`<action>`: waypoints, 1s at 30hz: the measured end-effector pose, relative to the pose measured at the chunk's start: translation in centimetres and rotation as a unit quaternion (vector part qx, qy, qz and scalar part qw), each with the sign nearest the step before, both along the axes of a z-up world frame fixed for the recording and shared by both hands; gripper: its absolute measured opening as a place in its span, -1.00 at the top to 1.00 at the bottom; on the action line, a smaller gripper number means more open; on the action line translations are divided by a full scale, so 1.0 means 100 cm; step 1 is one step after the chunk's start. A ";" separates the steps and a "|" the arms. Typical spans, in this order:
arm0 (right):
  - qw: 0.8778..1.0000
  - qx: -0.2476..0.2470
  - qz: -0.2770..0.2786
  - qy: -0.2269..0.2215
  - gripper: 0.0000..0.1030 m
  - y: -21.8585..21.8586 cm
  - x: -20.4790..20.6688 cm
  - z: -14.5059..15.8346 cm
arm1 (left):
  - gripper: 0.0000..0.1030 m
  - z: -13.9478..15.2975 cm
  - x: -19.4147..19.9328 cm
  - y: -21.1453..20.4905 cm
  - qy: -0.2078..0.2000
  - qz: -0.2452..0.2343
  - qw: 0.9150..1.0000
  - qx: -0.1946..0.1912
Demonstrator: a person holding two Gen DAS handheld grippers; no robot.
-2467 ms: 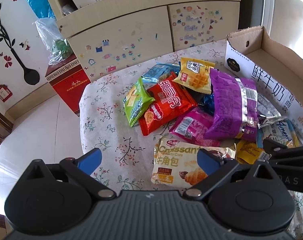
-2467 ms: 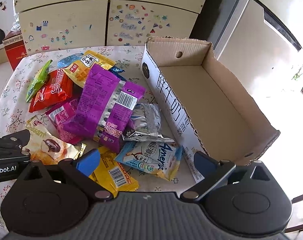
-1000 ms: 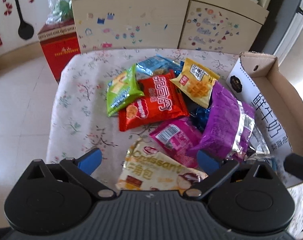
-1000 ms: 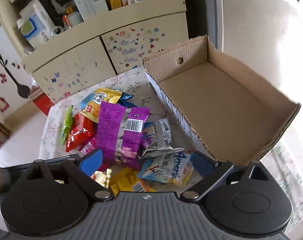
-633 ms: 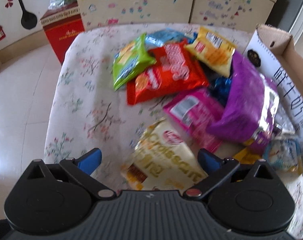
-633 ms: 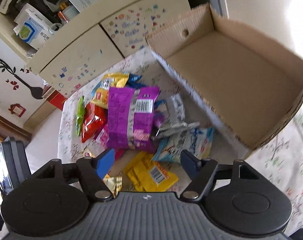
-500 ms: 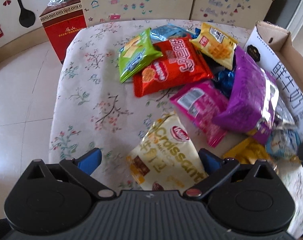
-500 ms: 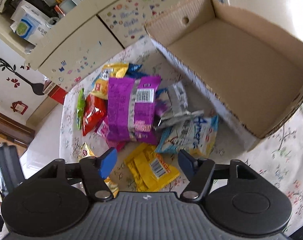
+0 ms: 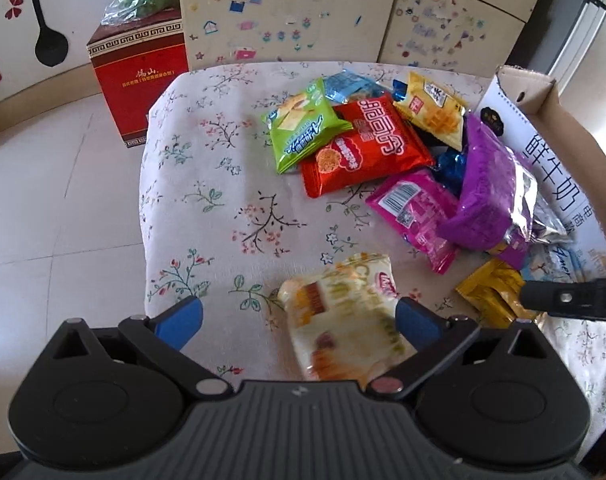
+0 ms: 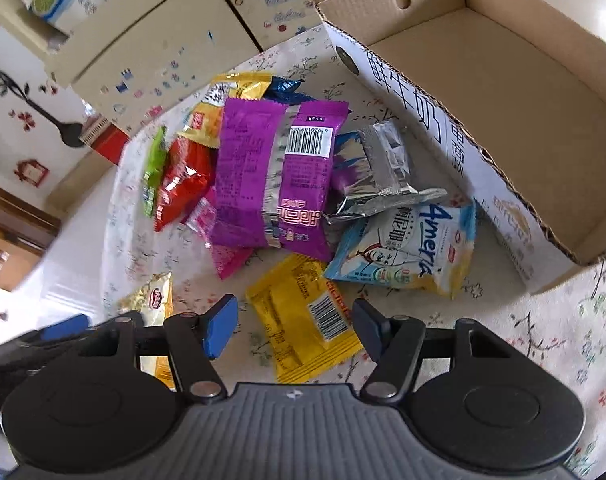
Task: Organize snacks
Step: 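Grasp the croissant bag with the left gripper while the right grasps the yellow wafer pack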
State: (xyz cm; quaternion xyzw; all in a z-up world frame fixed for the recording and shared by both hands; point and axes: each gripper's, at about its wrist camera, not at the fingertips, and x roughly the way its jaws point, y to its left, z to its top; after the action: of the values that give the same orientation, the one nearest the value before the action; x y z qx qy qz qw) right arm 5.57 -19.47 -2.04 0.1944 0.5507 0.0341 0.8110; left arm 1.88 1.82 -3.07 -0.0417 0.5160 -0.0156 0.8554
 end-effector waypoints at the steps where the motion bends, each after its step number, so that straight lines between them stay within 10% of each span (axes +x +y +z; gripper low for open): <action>1: 1.000 -0.011 0.005 -0.001 -0.37 0.002 0.001 -0.001 | -0.98 -0.001 0.000 -0.002 0.002 -0.003 1.000 -0.001; 30: 0.974 -0.191 0.124 0.000 -0.38 0.054 -0.002 -0.023 | -0.99 -0.033 -0.011 -0.049 0.019 -0.107 0.990 0.090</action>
State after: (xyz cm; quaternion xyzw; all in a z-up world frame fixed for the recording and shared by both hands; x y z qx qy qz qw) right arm 5.33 -14.08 -4.30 -0.0335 0.5666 0.0288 0.8228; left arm 0.79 -3.11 -6.40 0.0910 0.5329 -0.0595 0.8392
